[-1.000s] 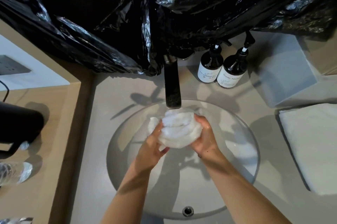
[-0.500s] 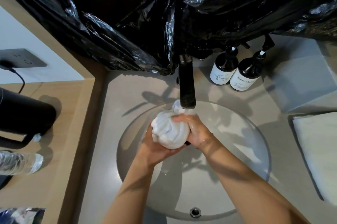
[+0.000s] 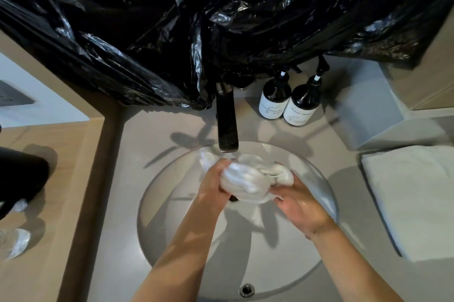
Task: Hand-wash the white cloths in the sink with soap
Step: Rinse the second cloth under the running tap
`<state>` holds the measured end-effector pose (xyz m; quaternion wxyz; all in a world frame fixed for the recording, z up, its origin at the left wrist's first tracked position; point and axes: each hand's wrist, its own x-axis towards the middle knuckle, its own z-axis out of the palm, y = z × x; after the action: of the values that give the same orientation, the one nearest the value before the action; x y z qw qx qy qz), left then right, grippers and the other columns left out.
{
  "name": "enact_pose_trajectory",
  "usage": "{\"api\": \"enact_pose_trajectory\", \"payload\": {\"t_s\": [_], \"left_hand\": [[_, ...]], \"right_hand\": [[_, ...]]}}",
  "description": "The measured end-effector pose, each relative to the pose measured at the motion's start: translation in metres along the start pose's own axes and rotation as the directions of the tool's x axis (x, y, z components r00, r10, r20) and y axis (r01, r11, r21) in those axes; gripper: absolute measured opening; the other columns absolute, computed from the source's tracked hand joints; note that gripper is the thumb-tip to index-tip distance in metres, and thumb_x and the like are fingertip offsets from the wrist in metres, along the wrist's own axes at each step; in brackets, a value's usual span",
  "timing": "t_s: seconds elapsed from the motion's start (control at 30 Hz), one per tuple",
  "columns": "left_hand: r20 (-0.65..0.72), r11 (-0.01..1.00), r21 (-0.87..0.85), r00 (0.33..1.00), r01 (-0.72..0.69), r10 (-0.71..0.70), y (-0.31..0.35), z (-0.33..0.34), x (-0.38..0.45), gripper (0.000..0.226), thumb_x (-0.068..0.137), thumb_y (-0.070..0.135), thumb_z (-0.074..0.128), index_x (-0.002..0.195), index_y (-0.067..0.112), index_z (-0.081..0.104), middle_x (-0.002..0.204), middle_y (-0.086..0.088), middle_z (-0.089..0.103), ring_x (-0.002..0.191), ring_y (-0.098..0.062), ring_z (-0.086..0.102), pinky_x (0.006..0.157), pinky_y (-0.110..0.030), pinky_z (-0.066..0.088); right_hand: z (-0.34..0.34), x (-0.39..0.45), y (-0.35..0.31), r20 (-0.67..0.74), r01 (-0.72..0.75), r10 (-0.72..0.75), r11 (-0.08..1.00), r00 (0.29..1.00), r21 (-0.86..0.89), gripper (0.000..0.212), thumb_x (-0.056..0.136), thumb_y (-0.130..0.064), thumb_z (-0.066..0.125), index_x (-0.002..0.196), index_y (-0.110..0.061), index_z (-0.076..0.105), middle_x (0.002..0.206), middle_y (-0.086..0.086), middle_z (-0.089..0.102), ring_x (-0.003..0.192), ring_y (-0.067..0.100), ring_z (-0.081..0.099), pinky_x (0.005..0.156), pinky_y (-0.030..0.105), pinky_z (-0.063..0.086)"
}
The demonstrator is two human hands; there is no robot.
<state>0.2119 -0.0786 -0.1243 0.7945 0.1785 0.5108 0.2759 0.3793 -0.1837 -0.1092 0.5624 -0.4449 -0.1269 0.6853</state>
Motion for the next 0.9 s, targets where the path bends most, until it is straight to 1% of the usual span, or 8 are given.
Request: {"api": "enact_pose_trajectory", "payload": {"t_s": [0.17, 0.23, 0.3, 0.43, 0.53, 0.73, 0.83, 0.9], "left_hand": [[0.148, 0.992, 0.08, 0.986, -0.093, 0.081, 0.001, 0.006, 0.0, 0.018, 0.078, 0.027, 0.069, 0.083, 0.01, 0.07, 0.087, -0.013, 0.07, 0.089, -0.03, 0.067, 0.085, -0.043, 0.051], [0.169, 0.985, 0.142, 0.983, -0.096, 0.072, 0.003, 0.006, -0.003, 0.018, 0.076, 0.025, 0.074, 0.083, 0.01, 0.066, 0.085, -0.013, 0.064, 0.089, -0.033, 0.063, 0.083, -0.045, 0.046], [0.17, 0.971, 0.226, 0.985, -0.073, 0.034, 0.004, 0.01, -0.006, 0.031, 0.066, 0.024, 0.082, 0.088, 0.01, 0.065, 0.086, -0.014, 0.062, 0.09, -0.035, 0.06, 0.082, -0.048, 0.043], [0.308, 0.926, 0.345, 0.95, -0.155, 0.045, 0.019, 0.028, -0.009, 0.037, 0.068, 0.005, 0.079, 0.1, -0.005, 0.063, 0.095, -0.021, 0.063, 0.095, -0.038, 0.064, 0.095, -0.053, 0.048], [0.339, 0.909, 0.386, 0.941, -0.158, 0.02, 0.037, 0.031, -0.004, 0.029, 0.071, 0.0, 0.075, 0.097, -0.006, 0.065, 0.094, -0.019, 0.062, 0.095, -0.035, 0.062, 0.097, -0.049, 0.048], [0.304, 0.944, 0.274, 0.948, -0.182, 0.095, 0.047, 0.017, 0.002, 0.011, 0.069, 0.005, 0.065, 0.079, 0.005, 0.069, 0.079, -0.011, 0.068, 0.08, -0.025, 0.067, 0.074, -0.035, 0.055], [0.327, 0.97, 0.083, 0.926, -0.228, 0.19, 0.038, 0.007, -0.001, 0.021, 0.074, 0.008, 0.055, 0.086, 0.0, 0.071, 0.091, -0.02, 0.068, 0.092, -0.035, 0.065, 0.087, -0.049, 0.049], [0.37, 0.964, -0.043, 0.892, -0.263, 0.26, 0.032, 0.002, -0.002, 0.031, 0.079, 0.008, 0.05, 0.102, -0.008, 0.064, 0.108, -0.029, 0.06, 0.108, -0.045, 0.056, 0.098, -0.059, 0.04]], "right_hand": [[-0.018, -0.011, 0.006, -0.229, -0.07, 0.105, 0.986, 0.968, 0.153, 0.074, 0.052, -0.021, 0.08, 0.123, -0.021, 0.062, 0.113, 0.005, 0.068, 0.105, 0.025, 0.065, 0.102, 0.05, 0.042], [-0.015, -0.012, 0.006, -0.254, -0.08, 0.121, 0.983, 0.959, 0.166, 0.045, 0.065, -0.034, 0.074, 0.108, -0.023, 0.068, 0.109, 0.004, 0.069, 0.104, 0.026, 0.065, 0.101, 0.052, 0.042], [-0.012, -0.011, 0.01, -0.24, -0.117, 0.16, 0.976, 0.958, 0.184, 0.022, 0.082, -0.035, 0.059, 0.098, -0.022, 0.067, 0.102, 0.004, 0.069, 0.1, 0.026, 0.064, 0.092, 0.046, 0.046], [-0.017, -0.003, 0.028, -0.281, -0.163, 0.21, 0.97, 0.936, 0.181, 0.025, 0.089, -0.033, 0.048, 0.104, -0.021, 0.064, 0.108, 0.008, 0.064, 0.101, 0.025, 0.06, 0.08, 0.038, 0.046], [-0.019, -0.003, 0.028, -0.341, -0.166, 0.15, 0.986, 0.928, -0.017, 0.026, 0.093, -0.027, 0.049, 0.113, -0.021, 0.065, 0.111, 0.006, 0.066, 0.101, 0.021, 0.061, 0.081, 0.034, 0.048], [-0.017, 0.002, 0.017, -0.303, -0.093, 0.06, 0.991, 0.951, -0.096, 0.022, 0.097, -0.029, 0.05, 0.113, -0.025, 0.063, 0.113, -0.004, 0.064, 0.106, 0.022, 0.06, 0.094, 0.038, 0.042], [-0.003, 0.022, 0.016, -0.32, -0.141, 0.155, 0.988, 0.935, 0.067, 0.023, 0.092, -0.042, 0.054, 0.106, -0.029, 0.067, 0.103, -0.002, 0.063, 0.096, 0.023, 0.061, 0.085, 0.042, 0.045], [0.01, 0.038, 0.018, -0.286, -0.162, 0.216, 0.966, 0.934, 0.202, 0.045, 0.087, -0.052, 0.06, 0.119, -0.022, 0.067, 0.112, 0.004, 0.065, 0.101, 0.026, 0.063, 0.083, 0.04, 0.052]]}}
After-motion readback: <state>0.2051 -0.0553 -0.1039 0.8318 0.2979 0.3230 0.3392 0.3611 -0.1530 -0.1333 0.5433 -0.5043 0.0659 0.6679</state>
